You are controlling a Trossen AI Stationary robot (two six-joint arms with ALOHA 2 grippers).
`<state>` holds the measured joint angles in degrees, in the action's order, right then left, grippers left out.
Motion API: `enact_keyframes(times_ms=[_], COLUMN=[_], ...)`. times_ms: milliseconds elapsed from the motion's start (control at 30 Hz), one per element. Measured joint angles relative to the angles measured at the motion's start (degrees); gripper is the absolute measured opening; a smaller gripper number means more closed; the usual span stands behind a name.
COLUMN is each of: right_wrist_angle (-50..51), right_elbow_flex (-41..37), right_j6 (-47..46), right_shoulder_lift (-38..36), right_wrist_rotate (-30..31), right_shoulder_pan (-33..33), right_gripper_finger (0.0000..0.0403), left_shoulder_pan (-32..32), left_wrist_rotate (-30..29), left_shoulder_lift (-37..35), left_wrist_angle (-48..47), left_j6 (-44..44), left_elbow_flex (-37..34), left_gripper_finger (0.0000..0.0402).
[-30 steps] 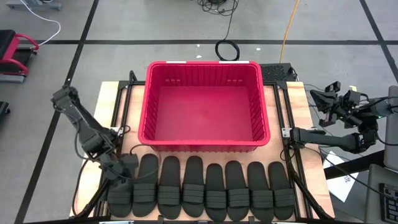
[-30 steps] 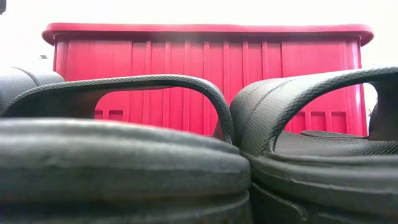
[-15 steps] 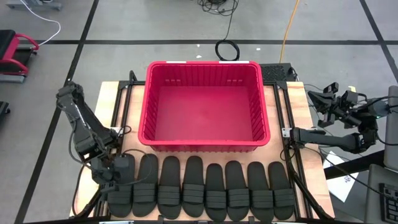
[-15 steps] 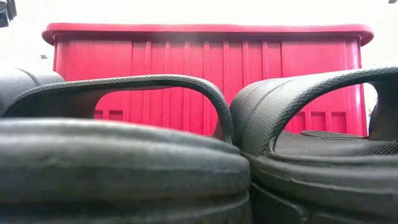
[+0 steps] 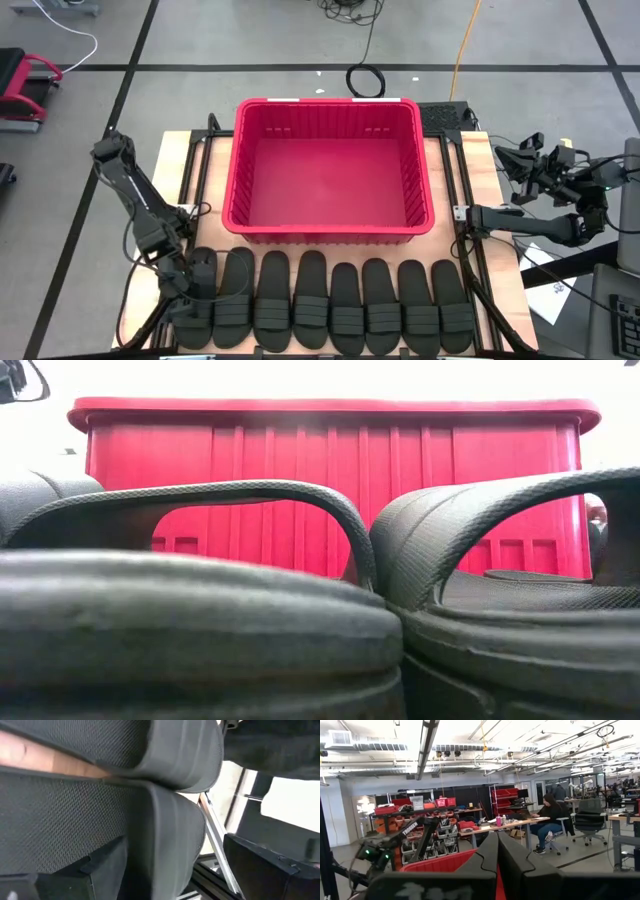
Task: Pick and place slides into bin
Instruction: Put the black slide into the red bin
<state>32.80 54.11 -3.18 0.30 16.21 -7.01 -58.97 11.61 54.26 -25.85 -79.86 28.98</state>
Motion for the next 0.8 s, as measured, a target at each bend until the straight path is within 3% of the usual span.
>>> enact_keyframes(times_ms=[233,333,467,667,800], right_wrist_angle=[0.02,0.02,0.06,0.74,0.93], right_elbow_flex=[0.0,0.0,0.0,0.0,0.0], right_j6=[-1.11,-1.11,-2.24,-2.27,-2.18], right_shoulder_lift=[0.0,0.0,0.0,0.0,0.0], right_wrist_rotate=[0.0,-0.01,-0.03,-0.04,-0.04], right_shoulder_pan=[0.0,0.0,0.0,0.0,0.0], right_gripper_finger=[0.0,0.0,0.0,0.0,0.0], left_shoulder_pan=[-0.01,0.01,0.01,0.01,-0.02], left_wrist_rotate=[5.98,7.39,8.03,8.4,9.32], left_shoulder_lift=[0.0,0.0,0.0,0.02,0.11], left_wrist_angle=[9.58,10.83,11.34,15.83,17.67], left_j6=[-3.12,-3.2,-2.29,-0.31,-0.11], left_elbow_flex=[-6.11,-7.05,-7.13,-7.22,-6.27], left_gripper_finger=[0.0321,0.0298,0.0215,0.0036,0.0015])
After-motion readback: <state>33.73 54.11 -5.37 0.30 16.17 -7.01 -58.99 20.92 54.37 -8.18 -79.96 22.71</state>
